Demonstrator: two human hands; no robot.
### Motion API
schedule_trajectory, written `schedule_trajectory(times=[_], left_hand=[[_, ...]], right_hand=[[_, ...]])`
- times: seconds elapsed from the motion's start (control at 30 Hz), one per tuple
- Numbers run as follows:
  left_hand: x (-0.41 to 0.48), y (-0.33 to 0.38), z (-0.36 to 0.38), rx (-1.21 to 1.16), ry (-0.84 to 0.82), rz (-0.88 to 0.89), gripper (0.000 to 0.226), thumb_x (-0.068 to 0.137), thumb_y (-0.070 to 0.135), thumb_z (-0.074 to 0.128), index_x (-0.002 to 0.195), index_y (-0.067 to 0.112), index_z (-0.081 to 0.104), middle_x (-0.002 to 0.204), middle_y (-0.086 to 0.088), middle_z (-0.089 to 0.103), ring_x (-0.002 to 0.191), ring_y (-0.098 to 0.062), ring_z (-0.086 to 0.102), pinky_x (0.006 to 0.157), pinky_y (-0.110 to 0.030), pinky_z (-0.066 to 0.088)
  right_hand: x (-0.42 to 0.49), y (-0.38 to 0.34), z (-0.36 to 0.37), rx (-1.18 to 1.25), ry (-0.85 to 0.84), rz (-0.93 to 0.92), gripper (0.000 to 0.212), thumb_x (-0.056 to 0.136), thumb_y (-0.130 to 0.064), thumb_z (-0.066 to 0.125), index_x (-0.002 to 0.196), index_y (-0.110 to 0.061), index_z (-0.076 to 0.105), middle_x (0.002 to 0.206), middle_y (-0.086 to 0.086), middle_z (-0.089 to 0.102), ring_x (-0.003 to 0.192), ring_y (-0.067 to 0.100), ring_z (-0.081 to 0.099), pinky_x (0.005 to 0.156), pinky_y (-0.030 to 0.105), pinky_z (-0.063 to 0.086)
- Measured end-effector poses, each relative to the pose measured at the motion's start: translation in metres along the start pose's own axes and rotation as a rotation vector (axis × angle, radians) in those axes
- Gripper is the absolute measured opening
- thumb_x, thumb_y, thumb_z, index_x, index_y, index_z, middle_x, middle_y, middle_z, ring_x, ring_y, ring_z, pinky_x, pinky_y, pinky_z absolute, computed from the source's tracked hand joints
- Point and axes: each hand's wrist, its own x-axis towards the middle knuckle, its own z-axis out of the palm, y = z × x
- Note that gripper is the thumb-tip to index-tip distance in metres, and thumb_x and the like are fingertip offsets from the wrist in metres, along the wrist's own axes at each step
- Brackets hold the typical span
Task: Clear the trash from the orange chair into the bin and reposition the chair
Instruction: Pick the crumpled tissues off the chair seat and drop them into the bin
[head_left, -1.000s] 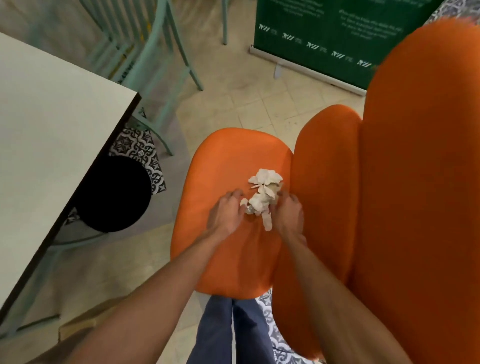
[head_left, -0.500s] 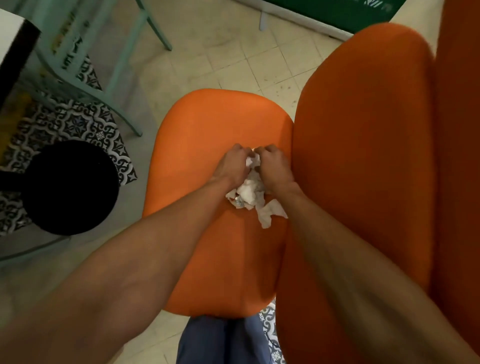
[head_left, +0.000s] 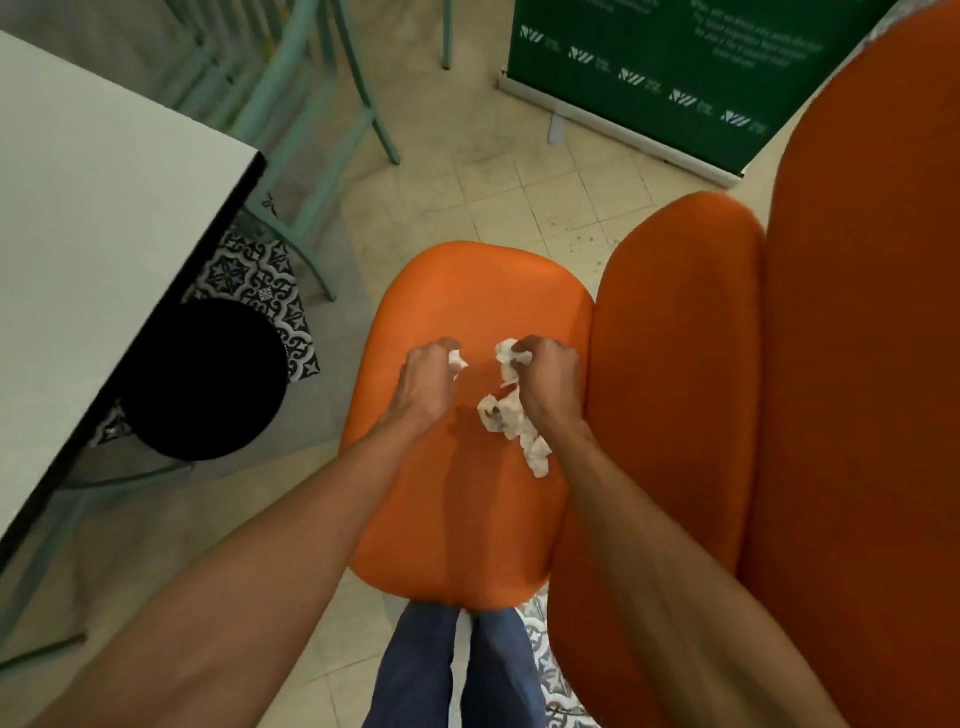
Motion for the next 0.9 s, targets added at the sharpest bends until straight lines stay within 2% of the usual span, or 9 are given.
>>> schedule_trajectory(times=[0.1, 0.17, 0.27, 0.33, 0.5, 0.6, 0.67, 0.77, 0.9], left_hand=[[-0.043, 0.005, -0.037, -0.011, 0.049, -0.051, 0.032, 0.102, 0.014, 0.064, 0.135, 0.016, 0.066, 0.121, -0.019, 0.072, 0.112, -0.037, 0.067, 0.093, -0.041, 0.053], [-0.073, 0.008, -0.057, -0.028, 0.08, -0.085, 0.03, 0.102, 0.016, 0.064, 0.131, 0.017, 0.067, 0.117, -0.019, 0.073, 0.11, -0.038, 0.066, 0.091, -0.042, 0.052], [-0.121, 0.011, -0.087, -0.075, 0.139, -0.097, 0.026, 0.101, 0.015, 0.065, 0.127, 0.016, 0.068, 0.107, -0.019, 0.075, 0.104, -0.039, 0.068, 0.085, -0.041, 0.053], [-0.152, 0.009, -0.103, -0.105, 0.183, -0.121, 0.026, 0.1, 0.017, 0.066, 0.126, 0.018, 0.067, 0.104, -0.017, 0.076, 0.101, -0.038, 0.07, 0.084, -0.04, 0.053], [-0.231, 0.001, -0.139, -0.256, 0.314, -0.218, 0.028, 0.098, 0.021, 0.071, 0.125, 0.021, 0.064, 0.104, -0.009, 0.076, 0.098, -0.032, 0.07, 0.085, -0.041, 0.054], [-0.278, -0.012, -0.155, -0.305, 0.429, -0.251, 0.025, 0.096, 0.022, 0.073, 0.116, 0.024, 0.057, 0.101, -0.005, 0.074, 0.095, -0.029, 0.069, 0.082, -0.043, 0.054], [-0.311, -0.022, -0.164, -0.338, 0.513, -0.28, 0.022, 0.096, 0.023, 0.074, 0.11, 0.021, 0.058, 0.097, -0.002, 0.074, 0.092, -0.026, 0.068, 0.077, -0.039, 0.051], [-0.353, -0.038, -0.174, -0.367, 0.617, -0.335, 0.019, 0.095, 0.026, 0.075, 0.106, 0.018, 0.062, 0.094, 0.001, 0.075, 0.086, -0.021, 0.069, 0.073, -0.033, 0.049], [-0.406, -0.068, -0.179, -0.442, 0.723, -0.411, 0.017, 0.094, 0.03, 0.075, 0.105, 0.023, 0.064, 0.093, 0.005, 0.076, 0.084, -0.015, 0.072, 0.075, -0.04, 0.058]], right_hand=[[-0.033, -0.031, -0.029, 0.063, -0.035, 0.041, 0.04, 0.096, 0.003, 0.06, 0.12, -0.023, 0.078, 0.112, 0.008, 0.078, 0.089, 0.02, 0.073, 0.069, 0.03, 0.057], [-0.056, -0.044, -0.044, 0.1, -0.059, 0.016, 0.038, 0.095, 0.003, 0.06, 0.119, -0.021, 0.079, 0.109, 0.007, 0.079, 0.082, 0.017, 0.07, 0.07, 0.027, 0.056], [-0.09, -0.068, -0.068, 0.156, -0.072, -0.065, 0.028, 0.093, -0.003, 0.07, 0.114, -0.017, 0.082, 0.111, 0.006, 0.08, 0.095, 0.017, 0.074, 0.07, 0.004, 0.04], [-0.115, -0.085, -0.083, 0.188, -0.081, -0.11, 0.024, 0.094, -0.006, 0.073, 0.114, -0.015, 0.082, 0.111, 0.006, 0.08, 0.098, 0.015, 0.072, 0.068, -0.005, 0.033], [-0.17, -0.124, -0.103, 0.238, -0.133, -0.26, 0.023, 0.098, -0.011, 0.073, 0.119, -0.015, 0.081, 0.12, 0.011, 0.078, 0.11, 0.023, 0.074, 0.086, 0.007, 0.04], [-0.2, -0.148, -0.107, 0.227, -0.188, -0.376, 0.026, 0.1, -0.007, 0.069, 0.123, -0.012, 0.079, 0.124, 0.013, 0.076, 0.113, 0.023, 0.073, 0.091, 0.002, 0.039], [-0.221, -0.167, -0.109, 0.224, -0.225, -0.449, 0.027, 0.1, -0.005, 0.068, 0.124, -0.013, 0.079, 0.124, 0.013, 0.076, 0.116, 0.022, 0.072, 0.093, 0.0, 0.038], [-0.25, -0.194, -0.107, 0.222, -0.265, -0.555, 0.026, 0.098, -0.007, 0.071, 0.121, -0.014, 0.081, 0.119, 0.01, 0.078, 0.114, 0.02, 0.072, 0.088, -0.007, 0.035], [-0.299, -0.228, -0.094, 0.197, -0.323, -0.697, 0.024, 0.095, -0.009, 0.074, 0.117, -0.015, 0.083, 0.116, 0.007, 0.079, 0.111, 0.017, 0.073, 0.081, -0.01, 0.032]])
